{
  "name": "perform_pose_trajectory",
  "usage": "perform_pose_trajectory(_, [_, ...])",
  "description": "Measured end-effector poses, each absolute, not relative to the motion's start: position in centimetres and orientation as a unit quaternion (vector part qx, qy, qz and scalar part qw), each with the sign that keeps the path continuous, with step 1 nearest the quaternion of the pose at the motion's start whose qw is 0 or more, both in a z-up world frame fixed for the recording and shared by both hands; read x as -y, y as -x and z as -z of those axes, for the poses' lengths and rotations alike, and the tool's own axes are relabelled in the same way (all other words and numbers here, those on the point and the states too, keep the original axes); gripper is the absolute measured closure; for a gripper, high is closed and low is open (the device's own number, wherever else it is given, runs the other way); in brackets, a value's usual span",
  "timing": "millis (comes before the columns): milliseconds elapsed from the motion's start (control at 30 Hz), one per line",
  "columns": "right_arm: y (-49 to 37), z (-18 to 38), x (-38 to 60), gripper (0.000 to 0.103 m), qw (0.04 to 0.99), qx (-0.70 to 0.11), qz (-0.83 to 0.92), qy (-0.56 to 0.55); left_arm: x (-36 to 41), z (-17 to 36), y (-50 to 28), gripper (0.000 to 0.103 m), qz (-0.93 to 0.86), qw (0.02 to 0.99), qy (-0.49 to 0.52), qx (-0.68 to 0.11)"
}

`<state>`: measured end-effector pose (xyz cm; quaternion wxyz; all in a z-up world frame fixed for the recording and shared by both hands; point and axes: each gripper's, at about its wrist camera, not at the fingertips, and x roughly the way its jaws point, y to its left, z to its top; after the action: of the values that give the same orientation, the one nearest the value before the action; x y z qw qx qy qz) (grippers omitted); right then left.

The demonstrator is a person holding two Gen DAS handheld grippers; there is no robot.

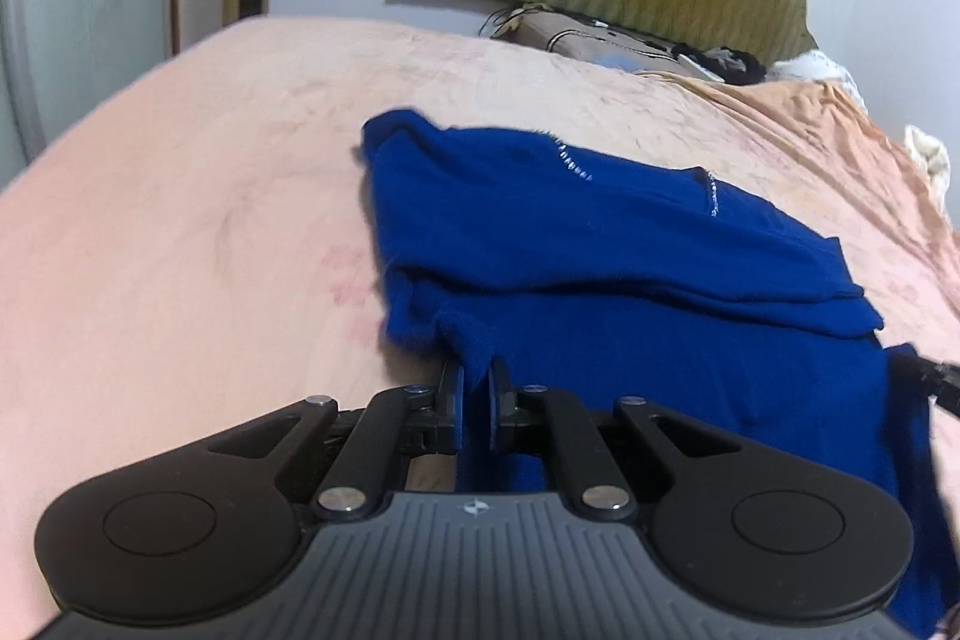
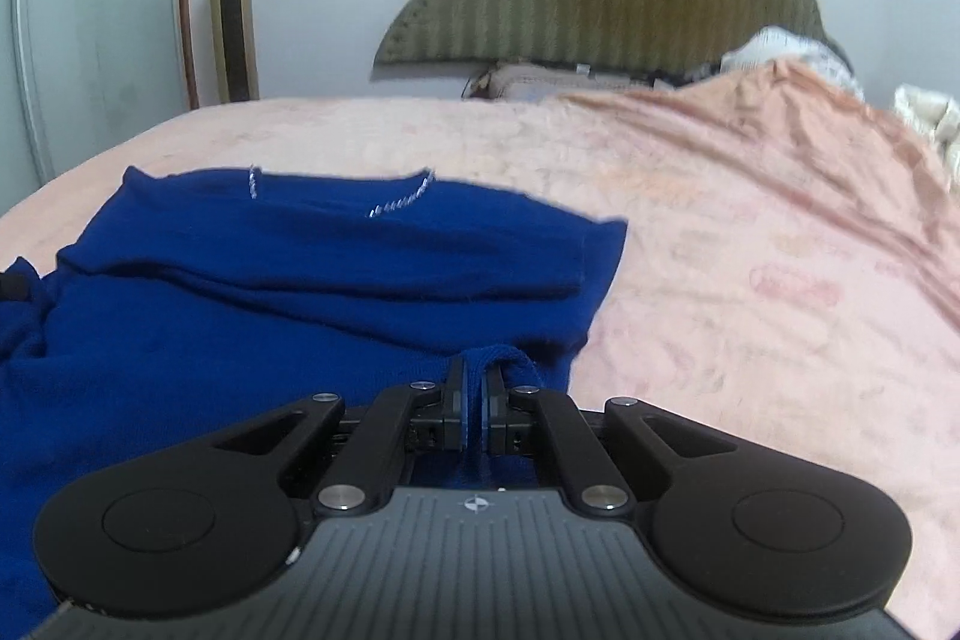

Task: Fold small clothes
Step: 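Close both tools on the blue sweater's hem edge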

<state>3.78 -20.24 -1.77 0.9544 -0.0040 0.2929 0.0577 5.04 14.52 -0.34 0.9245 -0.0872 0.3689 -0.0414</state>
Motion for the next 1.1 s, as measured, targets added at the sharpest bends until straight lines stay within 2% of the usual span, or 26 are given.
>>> perform_pose_trajectory(33, [-3.5,1.9,20.4,0.084,0.954,-0.293,-0.057,-0.004,-14.9,0.6,-4.7,0.094,0.041,0.920,0.093,-0.378])
perform_pose_trajectory(67, [-3.1,1.9,20.5,0.074,0.954,-0.295,-0.059,-0.012,-15.1,0.9,-4.3,0.093,0.043,0.916,0.098,-0.387])
perform_pose_trajectory(133, [-2.5,2.0,20.8,0.063,0.951,-0.302,-0.059,-0.027,-15.8,1.5,-3.5,0.091,0.048,0.906,0.117,-0.404])
perform_pose_trajectory(200, [-1.4,2.0,21.3,0.059,0.950,-0.305,-0.060,-0.041,-16.3,2.0,-2.3,0.086,0.059,0.900,0.134,-0.410])
perform_pose_trajectory(300, [0.5,2.4,22.3,0.057,0.944,-0.317,-0.064,-0.073,-16.4,2.3,-0.2,0.067,0.071,0.896,0.142,-0.414])
perform_pose_trajectory(367, [2.0,2.9,23.3,0.057,0.937,-0.329,-0.066,-0.102,-16.3,2.4,1.0,0.043,0.086,0.896,0.149,-0.410])
perform_pose_trajectory(467, [4.0,3.6,24.6,0.055,0.926,-0.342,-0.071,-0.146,-15.7,2.3,3.1,0.030,0.100,0.896,0.140,-0.408])
perform_pose_trajectory(700, [7.7,4.0,25.4,0.050,0.908,-0.356,-0.105,-0.194,-14.9,2.3,7.0,0.024,0.124,0.897,0.090,-0.414])
perform_pose_trajectory(900, [10.3,3.5,24.0,0.049,0.902,-0.372,-0.147,-0.164,-14.9,2.3,9.5,0.023,0.154,0.891,0.086,-0.418])
perform_pose_trajectory(933, [10.6,3.4,23.6,0.055,0.900,-0.374,-0.154,-0.162,-14.8,2.3,9.7,0.023,0.161,0.889,0.085,-0.420])
perform_pose_trajectory(1033, [11.4,3.3,22.7,0.057,0.894,-0.376,-0.177,-0.167,-14.1,2.3,10.3,0.024,0.183,0.882,0.093,-0.425])
perform_pose_trajectory(1100, [11.4,3.5,22.3,0.064,0.890,-0.375,-0.187,-0.179,-13.7,2.5,10.2,0.032,0.193,0.878,0.104,-0.425])
